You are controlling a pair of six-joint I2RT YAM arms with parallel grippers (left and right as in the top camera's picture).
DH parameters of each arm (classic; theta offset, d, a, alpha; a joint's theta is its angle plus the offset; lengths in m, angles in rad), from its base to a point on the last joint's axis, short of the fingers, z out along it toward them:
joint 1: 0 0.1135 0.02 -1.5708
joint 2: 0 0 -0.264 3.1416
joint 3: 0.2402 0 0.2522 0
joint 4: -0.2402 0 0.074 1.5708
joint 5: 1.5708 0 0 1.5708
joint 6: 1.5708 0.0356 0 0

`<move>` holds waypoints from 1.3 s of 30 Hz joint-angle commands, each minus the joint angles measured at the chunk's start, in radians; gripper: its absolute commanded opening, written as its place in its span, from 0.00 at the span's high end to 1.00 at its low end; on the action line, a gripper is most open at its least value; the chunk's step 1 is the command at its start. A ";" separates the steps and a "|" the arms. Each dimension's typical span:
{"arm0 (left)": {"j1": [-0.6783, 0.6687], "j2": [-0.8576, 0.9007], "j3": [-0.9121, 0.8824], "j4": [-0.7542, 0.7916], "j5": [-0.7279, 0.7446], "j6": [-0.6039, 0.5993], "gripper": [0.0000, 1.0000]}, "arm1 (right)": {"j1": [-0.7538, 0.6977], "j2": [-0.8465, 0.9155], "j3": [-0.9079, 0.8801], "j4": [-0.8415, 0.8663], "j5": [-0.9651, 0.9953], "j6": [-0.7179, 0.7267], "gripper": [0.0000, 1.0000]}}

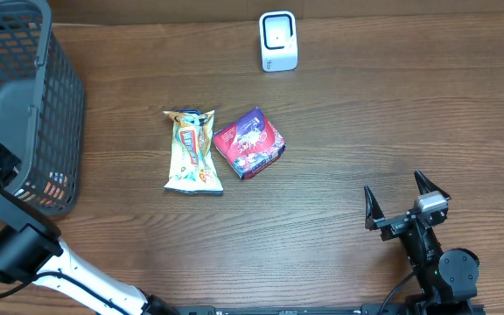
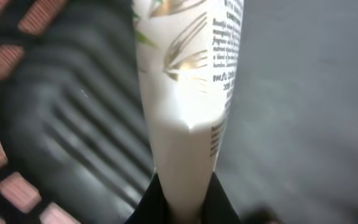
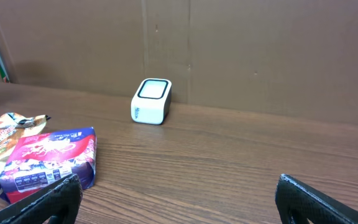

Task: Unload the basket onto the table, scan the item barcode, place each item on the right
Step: 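Reach the left gripper into the basket and grasp the white tube, then place the white tube right of the purple pack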

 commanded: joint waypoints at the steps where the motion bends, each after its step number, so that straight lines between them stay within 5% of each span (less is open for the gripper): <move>1: -0.001 -0.080 0.214 -0.054 0.225 -0.067 0.96 | 0.005 -0.008 -0.010 0.005 -0.005 0.003 0.00; 9: -0.021 -0.182 0.640 -0.282 0.360 -0.084 0.96 | 0.005 -0.008 -0.010 0.005 -0.005 0.003 0.00; 13: -0.113 -0.262 0.715 -0.348 0.465 -0.050 0.96 | 0.005 -0.008 -0.010 0.005 -0.005 0.003 0.00; 20: -0.532 -0.303 0.707 -0.471 0.331 0.079 0.96 | 0.005 -0.008 -0.010 0.005 -0.005 0.003 0.00; 26: -0.886 -0.177 0.630 -0.486 0.142 0.031 0.96 | 0.005 -0.008 -0.010 0.005 -0.005 0.003 0.00; 39: -1.338 0.117 0.349 -0.275 0.112 -0.043 0.96 | 0.005 -0.008 -0.010 0.005 -0.005 0.003 0.00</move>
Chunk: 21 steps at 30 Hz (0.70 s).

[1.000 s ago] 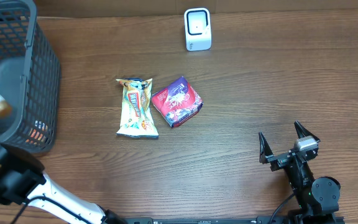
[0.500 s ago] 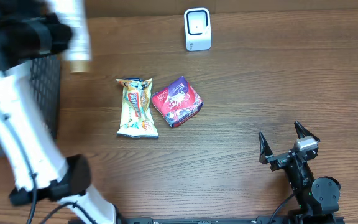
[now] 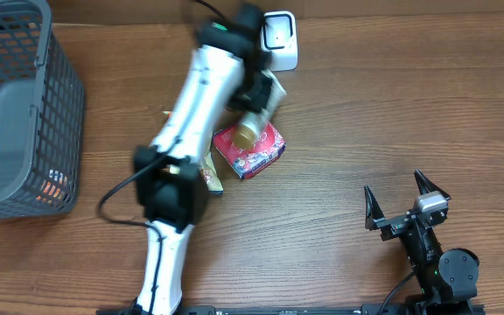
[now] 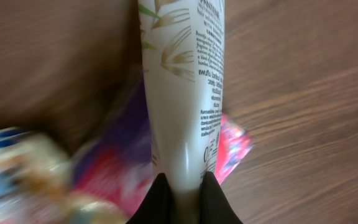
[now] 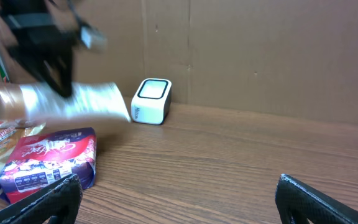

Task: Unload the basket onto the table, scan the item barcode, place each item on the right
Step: 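Place the white tube right of the purple pack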

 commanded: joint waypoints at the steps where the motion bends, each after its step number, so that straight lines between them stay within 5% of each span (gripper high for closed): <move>1: -0.108 0.000 -0.022 0.042 -0.007 -0.018 0.96 | 0.005 -0.008 -0.010 0.005 -0.005 0.003 0.00; 12: -0.219 0.015 -0.155 0.133 -0.021 -0.060 0.95 | 0.005 -0.008 -0.010 0.005 -0.005 0.003 0.00; 17: -0.222 0.003 -0.175 0.082 -0.029 -0.066 0.50 | 0.005 -0.008 -0.010 0.005 -0.005 0.003 0.00; 19: -0.222 -0.027 -0.155 0.043 -0.038 -0.067 0.00 | 0.005 -0.008 -0.010 0.005 -0.005 0.003 0.00; 21: -0.217 -0.077 -0.119 0.003 -0.040 -0.067 0.00 | 0.005 -0.008 -0.010 0.005 -0.005 0.003 0.00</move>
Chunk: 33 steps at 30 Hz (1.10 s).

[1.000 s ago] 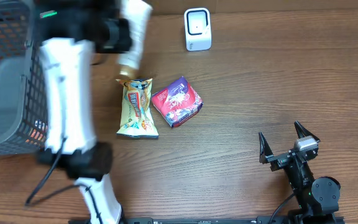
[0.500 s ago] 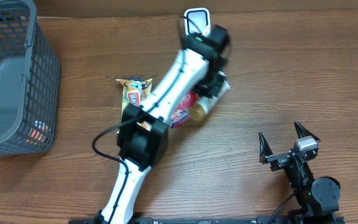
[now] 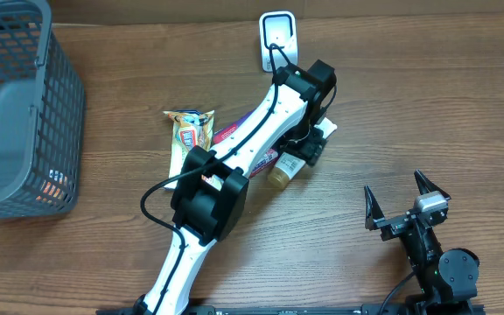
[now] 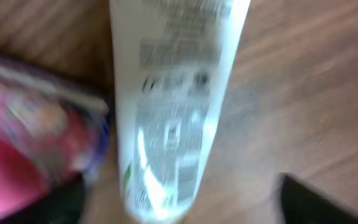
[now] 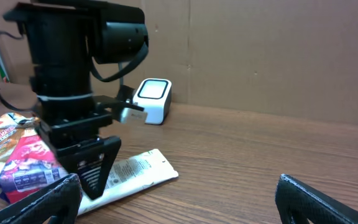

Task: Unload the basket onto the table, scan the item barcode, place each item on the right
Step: 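Place the white tube right of the purple pack, then reach the left gripper into the basket and grasp the small orange packet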

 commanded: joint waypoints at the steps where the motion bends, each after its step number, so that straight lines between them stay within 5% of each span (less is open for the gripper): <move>1: 0.014 -0.138 0.082 -0.047 -0.017 -0.012 0.00 | 0.005 -0.008 -0.010 0.005 -0.005 0.003 0.00; 8: 0.211 -0.397 0.314 -0.148 -0.079 -0.013 0.00 | 0.005 -0.008 -0.010 0.005 -0.005 0.003 0.00; 14: 0.698 -0.540 0.381 -0.179 -0.040 -0.123 0.00 | 0.005 -0.008 -0.010 0.005 -0.005 0.003 0.00; 21: 1.184 -0.494 0.340 -0.187 0.061 -0.215 0.00 | 0.005 -0.008 -0.010 0.005 -0.005 0.003 0.00; 30: 1.360 -0.341 0.335 -0.181 0.055 -0.199 0.01 | 0.005 -0.008 -0.010 0.005 -0.005 0.003 0.00; 33: 1.361 -0.294 0.335 -0.222 -0.023 -0.300 0.03 | 0.005 -0.008 -0.010 0.005 -0.005 0.003 0.00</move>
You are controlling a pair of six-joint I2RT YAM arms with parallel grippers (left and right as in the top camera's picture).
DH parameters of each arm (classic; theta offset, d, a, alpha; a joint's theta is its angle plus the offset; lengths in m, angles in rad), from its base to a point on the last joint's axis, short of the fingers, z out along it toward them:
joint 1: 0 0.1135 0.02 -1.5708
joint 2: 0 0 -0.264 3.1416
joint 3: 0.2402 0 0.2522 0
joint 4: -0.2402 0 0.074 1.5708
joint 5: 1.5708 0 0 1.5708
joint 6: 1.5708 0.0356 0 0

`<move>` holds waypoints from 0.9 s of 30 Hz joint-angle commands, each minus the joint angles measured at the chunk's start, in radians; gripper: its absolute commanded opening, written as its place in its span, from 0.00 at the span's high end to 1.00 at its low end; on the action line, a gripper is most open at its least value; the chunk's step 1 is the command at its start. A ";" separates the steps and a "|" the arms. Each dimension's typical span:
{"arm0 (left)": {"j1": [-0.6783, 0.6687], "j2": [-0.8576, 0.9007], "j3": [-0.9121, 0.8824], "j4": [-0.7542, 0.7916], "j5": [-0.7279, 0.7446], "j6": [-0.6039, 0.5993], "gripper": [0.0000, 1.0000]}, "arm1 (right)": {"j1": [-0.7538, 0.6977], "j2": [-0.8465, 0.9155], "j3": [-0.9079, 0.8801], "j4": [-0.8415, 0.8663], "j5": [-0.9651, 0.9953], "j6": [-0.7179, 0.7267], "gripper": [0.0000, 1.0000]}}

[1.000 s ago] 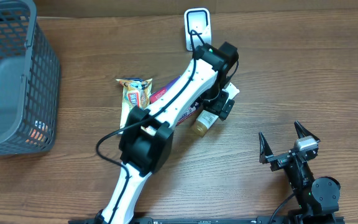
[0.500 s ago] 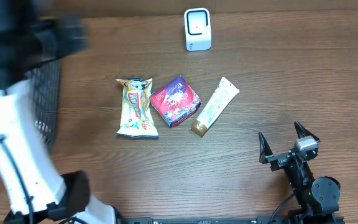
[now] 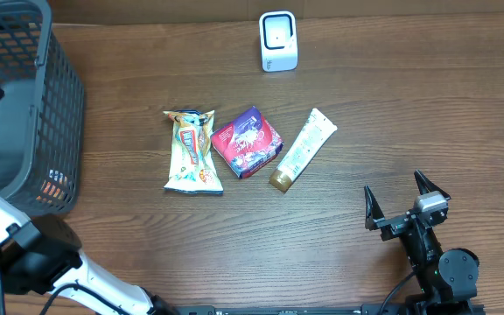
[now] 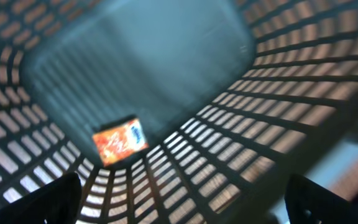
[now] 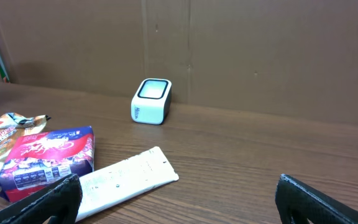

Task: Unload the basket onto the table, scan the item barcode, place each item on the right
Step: 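Reach the left gripper into the basket and grasp the small orange packet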

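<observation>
The white barcode scanner (image 3: 278,41) stands at the table's far edge, also seen in the right wrist view (image 5: 151,101). A white tube with a gold cap (image 3: 303,150) lies flat to the right of a purple-red box (image 3: 248,142). A snack bag (image 3: 191,150) lies to the left of the box. My left gripper (image 4: 185,202) hangs open and empty over the grey basket (image 3: 59,105), looking down at an orange packet (image 4: 118,140) on its floor. My right gripper (image 3: 407,206) rests open near the front right, away from all items.
The basket fills the left end of the table, and its mesh walls (image 4: 272,112) surround the left gripper's view. A brown cardboard wall (image 5: 260,56) backs the table behind the scanner. Bare wood lies between the tube and the right gripper.
My left gripper was open just above the tube beside the box. It is now back over the basket, still open. The tube stays on the table. The right arm has not moved.
My left gripper was shut on the white tube inside the basket. Then it held the tube up near the scanner, above the box. Then the tube lay on the table right of the box with the gripper open. Now the gripper is over the basket.
</observation>
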 commanded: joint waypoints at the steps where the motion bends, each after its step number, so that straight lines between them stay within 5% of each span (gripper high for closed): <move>1: -0.004 0.048 0.001 -0.047 -0.083 -0.148 0.00 | 0.005 -0.008 -0.010 0.005 -0.005 0.003 0.00; 9: -0.049 0.127 -0.095 -0.081 -0.329 -0.480 0.01 | 0.005 -0.008 -0.010 0.005 -0.005 0.003 0.00; 27: -0.083 0.136 -0.592 0.341 -0.348 -0.487 0.00 | 0.005 -0.008 -0.010 0.005 -0.005 0.003 0.00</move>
